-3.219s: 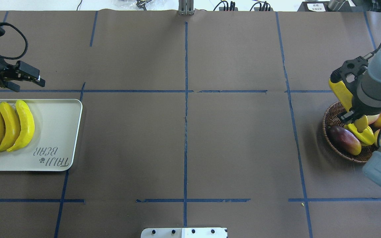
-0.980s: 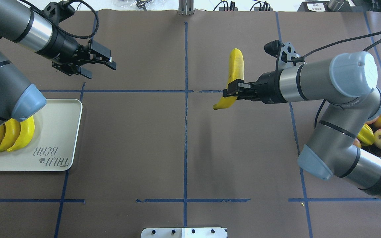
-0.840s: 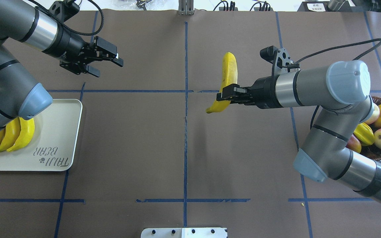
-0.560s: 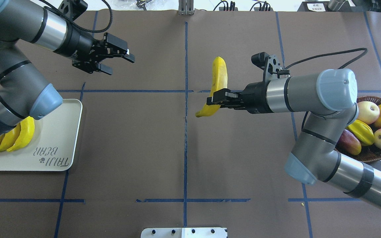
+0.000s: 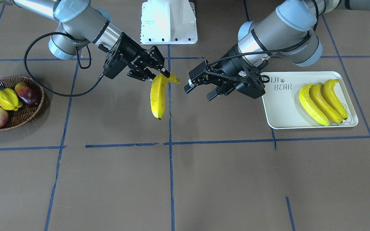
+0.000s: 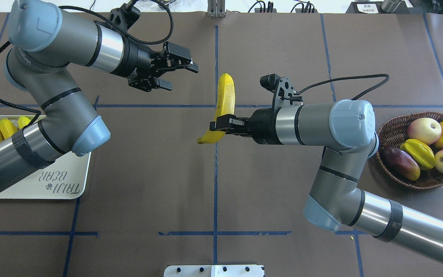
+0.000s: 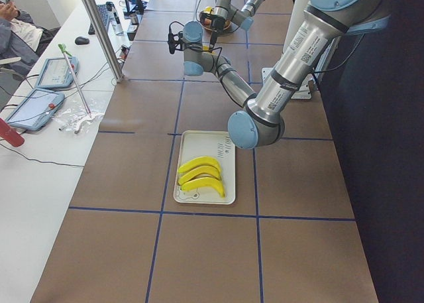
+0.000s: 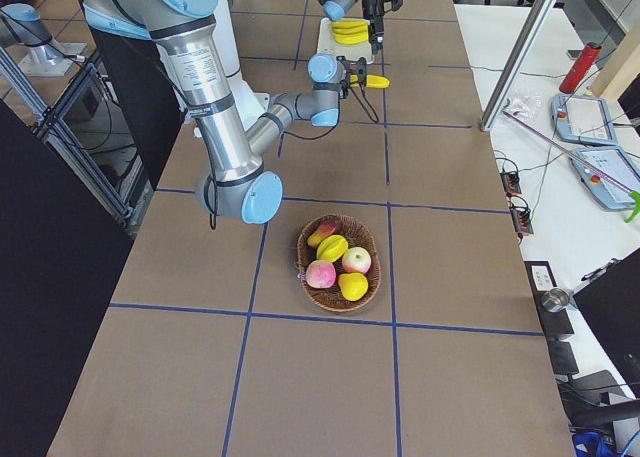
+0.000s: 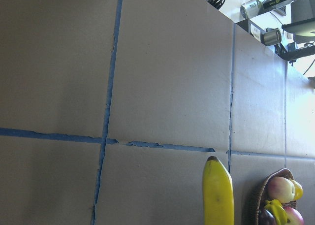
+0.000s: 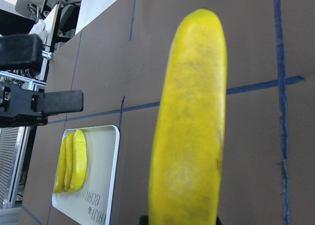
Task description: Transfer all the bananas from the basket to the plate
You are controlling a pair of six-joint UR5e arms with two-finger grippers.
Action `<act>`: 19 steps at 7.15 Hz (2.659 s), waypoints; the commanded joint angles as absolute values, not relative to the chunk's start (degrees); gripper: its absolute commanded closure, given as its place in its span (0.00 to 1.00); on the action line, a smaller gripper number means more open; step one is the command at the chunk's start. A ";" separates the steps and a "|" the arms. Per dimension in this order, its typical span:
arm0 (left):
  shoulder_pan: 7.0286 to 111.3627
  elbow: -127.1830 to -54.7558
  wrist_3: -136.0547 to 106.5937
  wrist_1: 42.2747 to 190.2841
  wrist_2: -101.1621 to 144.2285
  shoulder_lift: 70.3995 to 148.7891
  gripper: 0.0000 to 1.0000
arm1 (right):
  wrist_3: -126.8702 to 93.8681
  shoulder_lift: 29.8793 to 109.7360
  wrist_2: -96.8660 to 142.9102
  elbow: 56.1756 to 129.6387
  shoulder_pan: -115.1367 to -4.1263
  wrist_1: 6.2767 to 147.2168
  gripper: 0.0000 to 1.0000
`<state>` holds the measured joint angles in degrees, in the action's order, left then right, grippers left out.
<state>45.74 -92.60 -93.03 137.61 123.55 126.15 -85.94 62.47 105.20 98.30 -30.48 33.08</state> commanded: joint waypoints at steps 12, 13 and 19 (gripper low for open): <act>37.53 -90.35 -96.15 137.72 114.79 129.02 0.31 | -86.75 60.12 101.95 98.70 -27.86 33.05 0.93; 37.62 -90.35 -96.15 137.72 114.79 129.02 0.31 | -86.84 60.12 101.95 98.79 -27.86 33.05 0.93; 37.79 -90.62 -96.15 138.07 114.96 128.94 0.37 | -86.92 60.56 101.95 99.40 -27.60 33.05 0.93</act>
<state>37.79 -90.61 -96.15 137.83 114.96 128.94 -86.93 60.51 101.95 99.40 -27.73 33.05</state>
